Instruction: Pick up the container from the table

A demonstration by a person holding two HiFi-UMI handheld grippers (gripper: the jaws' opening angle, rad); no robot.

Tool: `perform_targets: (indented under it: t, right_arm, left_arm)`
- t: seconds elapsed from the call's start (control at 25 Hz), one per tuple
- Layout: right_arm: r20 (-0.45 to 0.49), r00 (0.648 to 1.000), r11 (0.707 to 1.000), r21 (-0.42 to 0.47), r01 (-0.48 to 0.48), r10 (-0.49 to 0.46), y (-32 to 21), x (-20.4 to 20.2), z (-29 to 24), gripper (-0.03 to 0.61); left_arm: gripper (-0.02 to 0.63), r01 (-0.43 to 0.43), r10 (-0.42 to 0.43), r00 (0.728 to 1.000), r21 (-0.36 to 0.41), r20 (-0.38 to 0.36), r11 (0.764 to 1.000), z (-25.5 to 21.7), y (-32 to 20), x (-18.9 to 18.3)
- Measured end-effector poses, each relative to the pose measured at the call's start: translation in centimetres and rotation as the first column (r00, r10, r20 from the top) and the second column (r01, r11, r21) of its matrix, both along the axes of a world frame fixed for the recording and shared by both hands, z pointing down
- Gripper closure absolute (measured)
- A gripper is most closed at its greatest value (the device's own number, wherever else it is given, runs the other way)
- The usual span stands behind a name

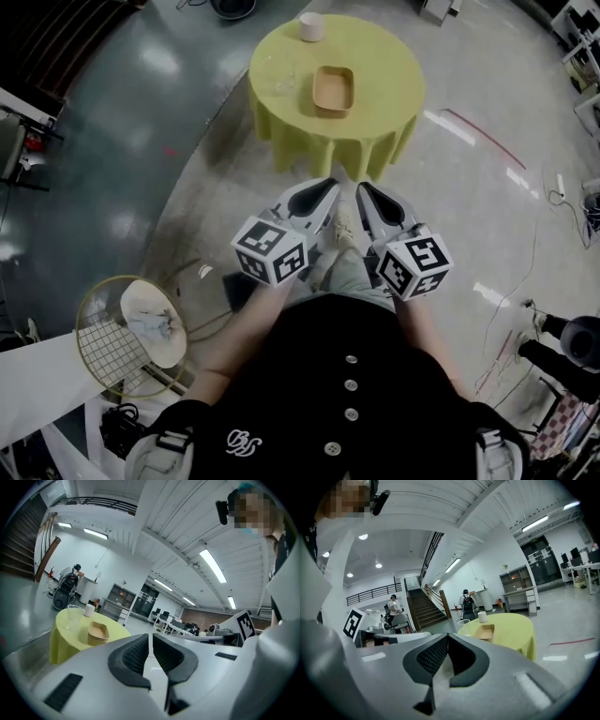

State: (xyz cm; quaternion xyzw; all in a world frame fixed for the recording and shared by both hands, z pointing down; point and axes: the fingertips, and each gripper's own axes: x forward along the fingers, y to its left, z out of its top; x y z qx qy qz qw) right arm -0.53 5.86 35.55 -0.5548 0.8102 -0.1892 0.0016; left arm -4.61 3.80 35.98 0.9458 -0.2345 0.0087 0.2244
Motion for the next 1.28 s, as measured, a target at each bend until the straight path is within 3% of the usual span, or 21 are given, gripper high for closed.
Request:
perform_targets:
  t: [0.8, 1.04, 1.28]
  right_arm:
    - [0.026, 0.991, 0.991, -0.012, 0.131, -0.131, -19.3, 6.5, 0.1, 0.574]
    - [0.009, 0.986, 0.986, 0.003, 0.165, -0.165, -24.2, 8.3, -0.1, 0.574]
    - [-0.007, 0.983, 0.983, -0.039, 0.181, -0.182, -26.7, 10.1, 1.2, 0.574]
  left_arm:
    - [0.580, 0.145, -0.146, 0.989, 0.007, 0.018, 0.989, -0.4, -18.4, 6.3]
    - [0.580, 0.211, -0.211, 0.977, -0.005, 0.020, 0.977, 0.1, -23.1, 7.6]
    - [0.578, 0.276, -0.275, 0.961, -0.010, 0.033, 0.961, 0.6, -26.4, 8.2]
